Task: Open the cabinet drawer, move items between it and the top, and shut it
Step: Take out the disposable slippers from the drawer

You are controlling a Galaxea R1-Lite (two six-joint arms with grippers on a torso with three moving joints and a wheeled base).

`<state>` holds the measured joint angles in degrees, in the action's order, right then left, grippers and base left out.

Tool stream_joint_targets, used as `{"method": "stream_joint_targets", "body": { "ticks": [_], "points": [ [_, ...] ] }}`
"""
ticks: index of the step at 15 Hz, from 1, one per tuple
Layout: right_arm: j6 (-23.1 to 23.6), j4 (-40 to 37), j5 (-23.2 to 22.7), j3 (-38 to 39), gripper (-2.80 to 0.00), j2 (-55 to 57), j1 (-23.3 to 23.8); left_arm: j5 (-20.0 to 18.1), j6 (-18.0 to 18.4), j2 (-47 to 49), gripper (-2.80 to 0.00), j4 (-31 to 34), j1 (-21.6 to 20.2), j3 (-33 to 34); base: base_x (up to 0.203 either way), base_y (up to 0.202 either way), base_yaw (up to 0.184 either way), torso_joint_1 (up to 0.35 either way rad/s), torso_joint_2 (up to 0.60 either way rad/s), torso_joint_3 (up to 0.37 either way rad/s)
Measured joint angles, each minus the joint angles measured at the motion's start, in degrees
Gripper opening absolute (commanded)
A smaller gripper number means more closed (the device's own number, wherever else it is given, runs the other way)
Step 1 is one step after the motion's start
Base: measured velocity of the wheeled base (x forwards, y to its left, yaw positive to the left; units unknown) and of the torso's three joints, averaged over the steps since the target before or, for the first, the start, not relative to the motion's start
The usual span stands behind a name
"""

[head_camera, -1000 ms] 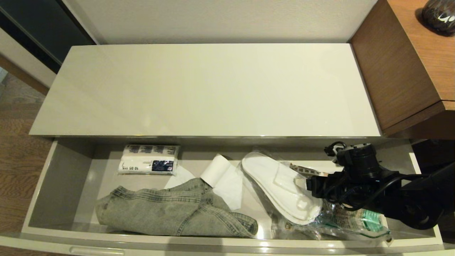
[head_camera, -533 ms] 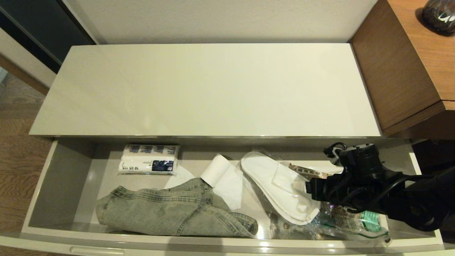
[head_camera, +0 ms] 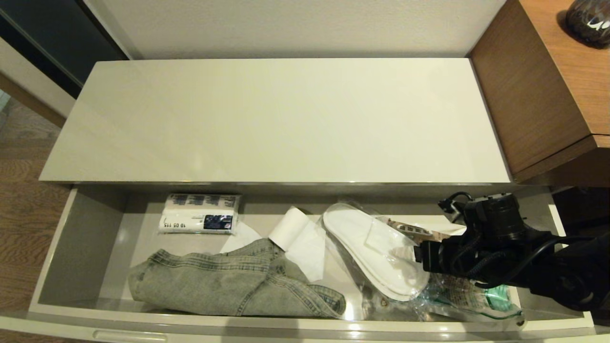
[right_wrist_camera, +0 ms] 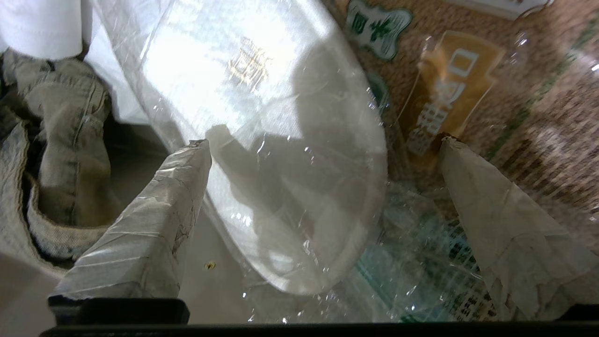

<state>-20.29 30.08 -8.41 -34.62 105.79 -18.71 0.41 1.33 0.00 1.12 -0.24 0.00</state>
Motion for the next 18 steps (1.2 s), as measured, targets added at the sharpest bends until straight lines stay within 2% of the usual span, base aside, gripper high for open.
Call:
{"method": "stream_joint_targets", "body": {
  "ticks": [18],
  "points": [
    [-1.10,0.74,0.01,-1.90,0.00,3.58,0.26,0.00,0.01,0.02,-2.80,0.09,0.00,-0.05,0.000,0.000,0.000,0.000,0.00,0.000]
  ]
}}
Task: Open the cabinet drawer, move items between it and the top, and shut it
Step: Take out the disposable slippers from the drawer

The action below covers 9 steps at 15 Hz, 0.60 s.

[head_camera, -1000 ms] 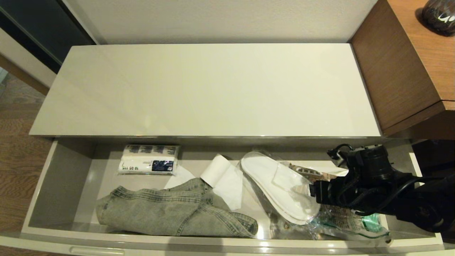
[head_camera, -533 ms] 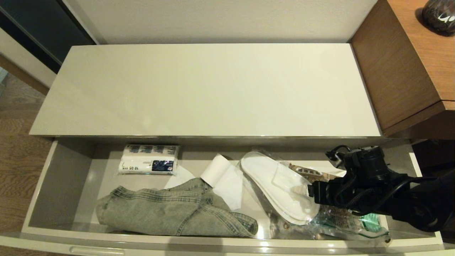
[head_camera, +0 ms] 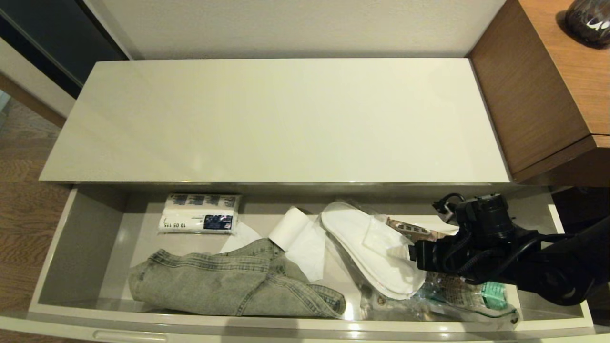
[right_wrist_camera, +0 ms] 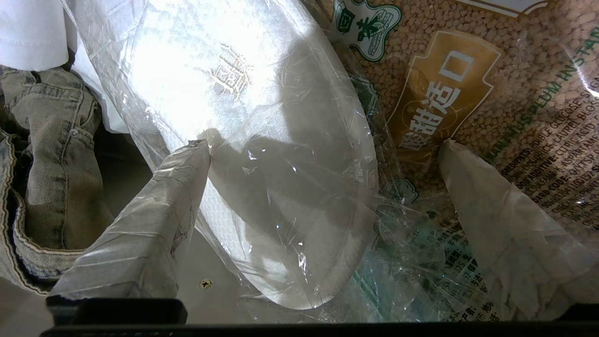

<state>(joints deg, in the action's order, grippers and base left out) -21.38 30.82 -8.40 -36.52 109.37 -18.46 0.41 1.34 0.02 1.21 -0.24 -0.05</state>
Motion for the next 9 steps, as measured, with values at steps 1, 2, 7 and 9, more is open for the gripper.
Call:
{"method": "stream_joint_targets", "body": {
  "ticks": [1,2,7,9],
  "points": [
    [0.02,0.00,0.05,-0.10,0.00,0.10,0.00,-0.01,0.04,0.00,-2.80,0.00,0.00,-0.01,0.000,0.000,0.000,0.000,0.00,0.000],
    [0.05,0.00,0.11,-0.21,0.00,0.25,0.00,0.00,0.06,0.02,-2.80,0.00,0.00,-0.02,0.000,0.000,0.000,0.000,0.00,0.000],
    [-0.01,0.13,0.40,-0.34,0.00,1.74,-0.15,0.00,0.04,0.01,-2.80,0.01,0.00,-0.05,0.000,0.000,0.000,0.000,0.00,0.000],
    [-0.40,0.32,0.67,-0.24,0.00,2.68,-0.73,0.00,0.04,0.02,-2.80,0.02,0.00,-0.06,0.000,0.000,0.000,0.000,0.00,0.000]
  ]
}}
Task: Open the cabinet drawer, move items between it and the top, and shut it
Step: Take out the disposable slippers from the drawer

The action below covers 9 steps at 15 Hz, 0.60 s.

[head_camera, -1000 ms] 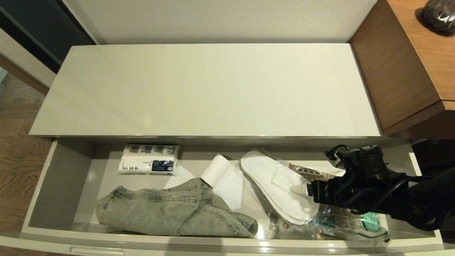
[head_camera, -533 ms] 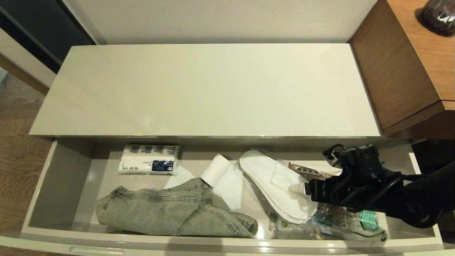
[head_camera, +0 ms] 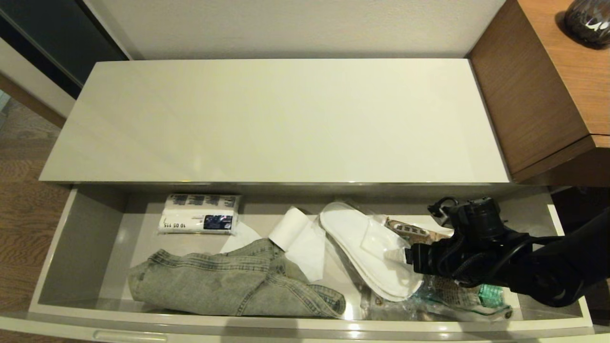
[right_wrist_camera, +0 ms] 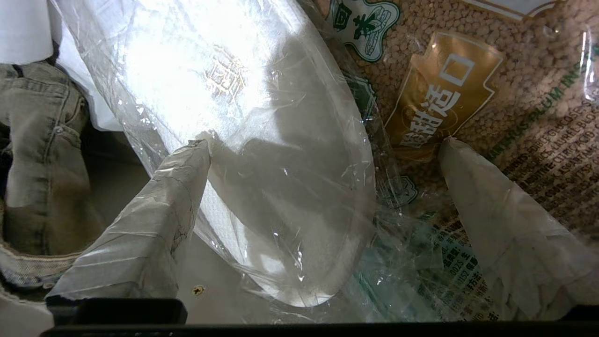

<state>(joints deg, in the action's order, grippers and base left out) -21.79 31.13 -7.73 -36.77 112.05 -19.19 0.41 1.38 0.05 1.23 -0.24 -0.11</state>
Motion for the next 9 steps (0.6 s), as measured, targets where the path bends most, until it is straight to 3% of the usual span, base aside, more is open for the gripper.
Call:
{"method": "stream_joint_targets", "body": {
  "ticks": [9],
  "points": [
    [-0.34,2.32,0.42,0.06,0.00,2.20,-0.66,0.00,0.02,-0.02,-2.80,-0.07,0.00,0.01,0.000,0.000,0.000,0.000,0.00,0.000]
  ]
}}
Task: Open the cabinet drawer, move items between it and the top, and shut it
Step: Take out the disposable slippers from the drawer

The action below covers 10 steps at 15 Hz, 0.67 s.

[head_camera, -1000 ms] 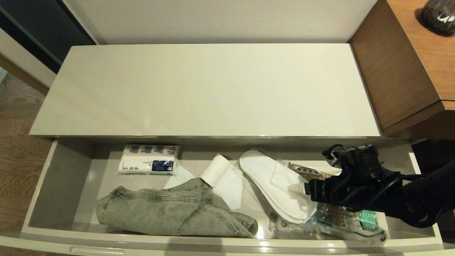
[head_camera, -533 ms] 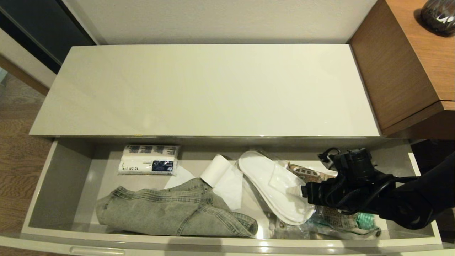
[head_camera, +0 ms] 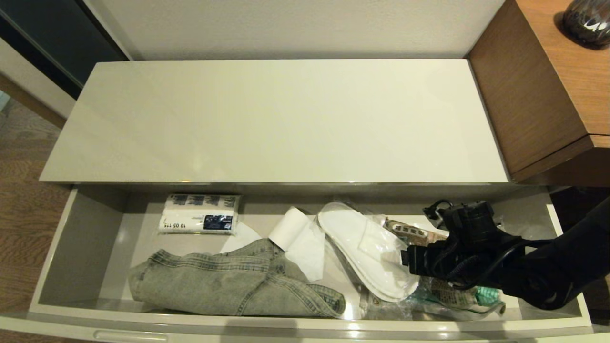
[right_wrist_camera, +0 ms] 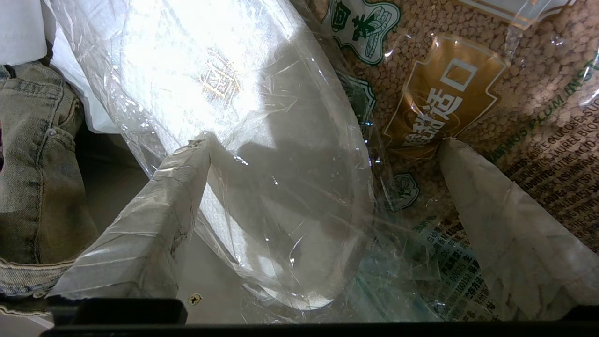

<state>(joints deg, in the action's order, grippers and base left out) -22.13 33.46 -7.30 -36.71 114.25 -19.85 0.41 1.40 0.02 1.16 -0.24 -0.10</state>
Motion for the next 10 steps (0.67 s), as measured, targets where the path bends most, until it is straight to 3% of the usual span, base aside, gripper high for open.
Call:
{"method": "stream_joint_targets", "body": {
  "ticks": [5,6,10],
  "points": [
    [-0.09,0.19,-0.05,0.09,0.00,-0.33,0.09,0.07,0.07,0.00,-2.80,-0.03,0.00,0.00,0.000,0.000,0.000,0.000,0.00,0.000],
    [-0.07,0.17,-0.05,0.16,-2.80,-0.39,0.11,0.00,0.05,0.00,-2.80,-0.01,0.02,0.00,0.000,0.000,0.000,0.000,0.00,0.000],
    [-0.22,-0.10,-0.16,0.46,-2.80,-1.54,0.11,0.00,0.00,0.00,-2.80,-0.01,0.01,0.00,0.000,0.000,0.000,0.000,0.00,0.000]
  ]
}}
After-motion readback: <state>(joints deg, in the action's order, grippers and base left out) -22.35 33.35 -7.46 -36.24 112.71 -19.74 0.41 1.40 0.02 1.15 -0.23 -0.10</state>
